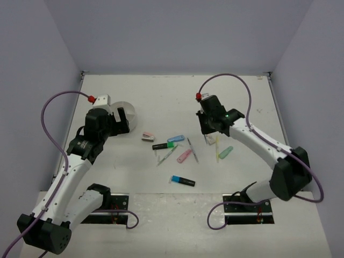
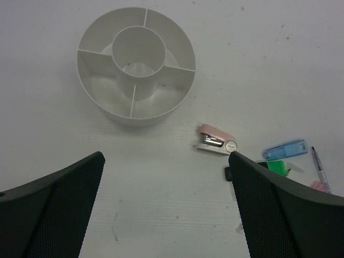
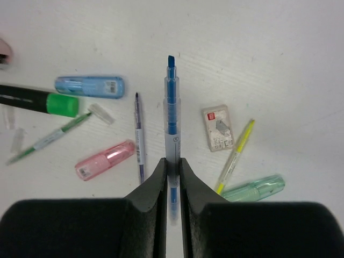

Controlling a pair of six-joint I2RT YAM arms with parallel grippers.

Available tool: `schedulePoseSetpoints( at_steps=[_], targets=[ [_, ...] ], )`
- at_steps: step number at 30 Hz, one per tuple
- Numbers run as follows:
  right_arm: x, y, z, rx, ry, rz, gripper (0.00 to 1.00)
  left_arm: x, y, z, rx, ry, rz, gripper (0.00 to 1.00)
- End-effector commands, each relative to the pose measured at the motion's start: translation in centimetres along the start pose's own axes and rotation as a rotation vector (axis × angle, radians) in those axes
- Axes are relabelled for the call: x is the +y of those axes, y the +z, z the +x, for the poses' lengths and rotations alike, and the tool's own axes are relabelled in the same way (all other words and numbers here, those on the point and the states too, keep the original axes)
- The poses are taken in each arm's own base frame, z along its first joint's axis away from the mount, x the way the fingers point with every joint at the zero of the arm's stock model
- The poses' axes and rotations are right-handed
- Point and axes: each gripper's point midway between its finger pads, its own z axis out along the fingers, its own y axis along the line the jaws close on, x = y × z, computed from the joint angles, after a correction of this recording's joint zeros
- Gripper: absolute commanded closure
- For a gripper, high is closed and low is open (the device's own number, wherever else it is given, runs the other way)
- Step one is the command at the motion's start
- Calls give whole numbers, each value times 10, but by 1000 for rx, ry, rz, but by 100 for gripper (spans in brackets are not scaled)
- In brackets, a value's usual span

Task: Sort the stationery into containers
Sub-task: Pick up the pen from the center of the board.

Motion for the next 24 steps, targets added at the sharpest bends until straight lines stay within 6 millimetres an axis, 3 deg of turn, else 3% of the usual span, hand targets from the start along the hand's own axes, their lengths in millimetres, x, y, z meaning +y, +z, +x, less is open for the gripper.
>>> schedulePoseSetpoints(
  at_steps=[1,3,5,11,12,14,17,18,24],
  targets=[
    [-6,-40,-17,-164,54,-9,100,-15,-8,-21,-21,-66,35,0],
    [-7,-50,-19,-195,64,-16,100,-15,-4,-18,1,-76,3,0],
    [-10,-60,-21,-222,74,-10,100,-27,7,3,74,-26,-44,0],
    [-23,-72,-20,-266,98,43,100,-92,11,59,183,72,-35,0],
    [-24,-74,-19,-268,103,47,100,-110,10,77,210,98,0,1],
    [-23,-74,-16,-263,107,40,100,-124,11,96,234,110,19,9],
    [-21,-72,-13,-257,110,25,100,-136,24,127,298,143,26,45],
    [-19,-72,-13,-253,106,18,100,-136,28,137,321,150,26,50],
    [-17,-70,-9,-242,96,4,100,-139,44,185,430,168,18,54]
  ],
)
